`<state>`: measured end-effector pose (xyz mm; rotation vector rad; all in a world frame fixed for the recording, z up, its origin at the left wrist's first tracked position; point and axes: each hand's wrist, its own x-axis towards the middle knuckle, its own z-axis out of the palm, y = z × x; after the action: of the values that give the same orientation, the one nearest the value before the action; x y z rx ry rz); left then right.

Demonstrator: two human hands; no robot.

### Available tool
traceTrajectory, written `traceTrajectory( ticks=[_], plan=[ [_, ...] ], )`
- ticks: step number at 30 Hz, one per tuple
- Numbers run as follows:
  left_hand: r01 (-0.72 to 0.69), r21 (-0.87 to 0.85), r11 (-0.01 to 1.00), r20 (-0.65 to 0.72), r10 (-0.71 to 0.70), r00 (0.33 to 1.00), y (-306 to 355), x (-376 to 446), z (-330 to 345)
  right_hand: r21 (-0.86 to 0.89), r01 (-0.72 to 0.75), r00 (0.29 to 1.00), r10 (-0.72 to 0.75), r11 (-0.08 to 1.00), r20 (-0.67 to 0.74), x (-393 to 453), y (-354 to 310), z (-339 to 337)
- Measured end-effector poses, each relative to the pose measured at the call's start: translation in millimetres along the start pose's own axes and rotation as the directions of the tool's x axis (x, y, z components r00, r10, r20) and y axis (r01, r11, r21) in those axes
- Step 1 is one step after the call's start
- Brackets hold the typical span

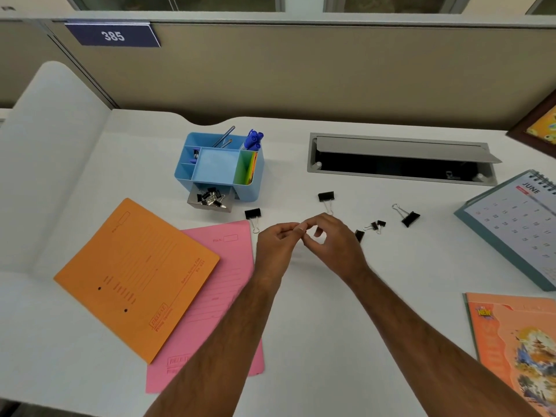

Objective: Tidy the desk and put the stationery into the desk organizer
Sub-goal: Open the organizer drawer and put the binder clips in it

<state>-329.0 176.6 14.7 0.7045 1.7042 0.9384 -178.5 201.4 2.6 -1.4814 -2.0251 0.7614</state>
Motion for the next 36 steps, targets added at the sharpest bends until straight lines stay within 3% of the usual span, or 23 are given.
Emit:
traceTrajectory(
  ticks=[10,14,20,25,31,36],
  plan=[
    [-0.087,-0.087,0.992,-0.085,0.079,0.993,-1,19,-54,0.114,-0.017,0.994,0.005,0.993,0.112,3,4,5],
    [-0.166,-0.079,0.983,-0.211,0.146,0.967,7,38,-89,0.11,-0.041,0.994,0.029,0.993,0.106,-2,15,5],
    [-0.219,0.121,0.968,-0.432,0.25,0.867,25,67,-132,0.084,-0.1,0.99,0.091,0.991,0.104,-12,35,-1],
    [-0.163,0.389,0.907,-0.445,0.341,0.828,19,82,-146,0.068,-0.151,0.986,0.146,0.986,0.075,-13,48,-6],
    [-0.129,0.507,0.852,-0.445,0.387,0.808,12,85,-142,0.081,-0.185,0.982,0.181,0.979,0.06,-15,57,-10],
    [-0.182,0.487,0.854,-0.462,0.429,0.777,13,80,-136,0.086,-0.212,0.977,0.209,0.974,0.043,-17,63,-16]
  ],
)
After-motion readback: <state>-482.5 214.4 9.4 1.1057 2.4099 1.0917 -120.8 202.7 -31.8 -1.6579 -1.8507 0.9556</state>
